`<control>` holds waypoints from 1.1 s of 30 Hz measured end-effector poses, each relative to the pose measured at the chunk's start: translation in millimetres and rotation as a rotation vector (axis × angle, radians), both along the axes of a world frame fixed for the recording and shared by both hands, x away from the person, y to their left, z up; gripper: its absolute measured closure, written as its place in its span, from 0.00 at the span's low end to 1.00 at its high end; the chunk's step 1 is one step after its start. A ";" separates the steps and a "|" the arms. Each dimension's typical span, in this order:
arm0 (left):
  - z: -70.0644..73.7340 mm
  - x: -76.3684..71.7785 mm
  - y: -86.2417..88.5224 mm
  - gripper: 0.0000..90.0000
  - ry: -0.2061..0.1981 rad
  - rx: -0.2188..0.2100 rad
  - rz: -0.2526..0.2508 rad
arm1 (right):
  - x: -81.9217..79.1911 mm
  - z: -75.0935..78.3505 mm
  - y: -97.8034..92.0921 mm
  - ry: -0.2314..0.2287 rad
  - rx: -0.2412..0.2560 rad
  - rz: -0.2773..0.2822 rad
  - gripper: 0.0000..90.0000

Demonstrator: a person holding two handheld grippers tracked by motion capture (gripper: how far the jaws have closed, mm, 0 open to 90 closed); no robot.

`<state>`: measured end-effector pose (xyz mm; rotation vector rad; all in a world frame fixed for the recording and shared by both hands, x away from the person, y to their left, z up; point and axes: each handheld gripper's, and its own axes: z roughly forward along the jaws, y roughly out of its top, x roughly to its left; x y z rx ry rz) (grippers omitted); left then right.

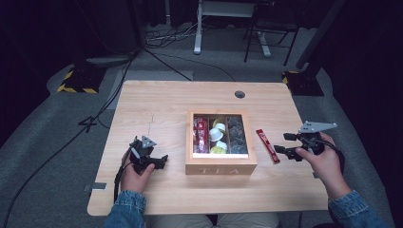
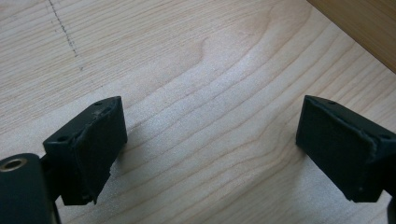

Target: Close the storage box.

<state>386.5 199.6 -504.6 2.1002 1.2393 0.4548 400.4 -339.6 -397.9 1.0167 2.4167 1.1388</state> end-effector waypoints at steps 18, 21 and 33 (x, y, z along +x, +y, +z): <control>0.0 -2.5 -0.7 0.10 0.002 0.000 0.026 | 17.8 -53.0 -70.3 0.070 -0.013 -0.108 0.25; 0.2 -3.0 -0.3 0.10 0.003 0.003 0.024 | 18.3 -66.0 -72.5 0.081 -0.008 -0.111 0.25; 0.2 -3.3 -0.3 0.10 0.004 0.002 0.024 | 16.1 -100.5 -76.5 0.066 -0.019 -0.184 0.18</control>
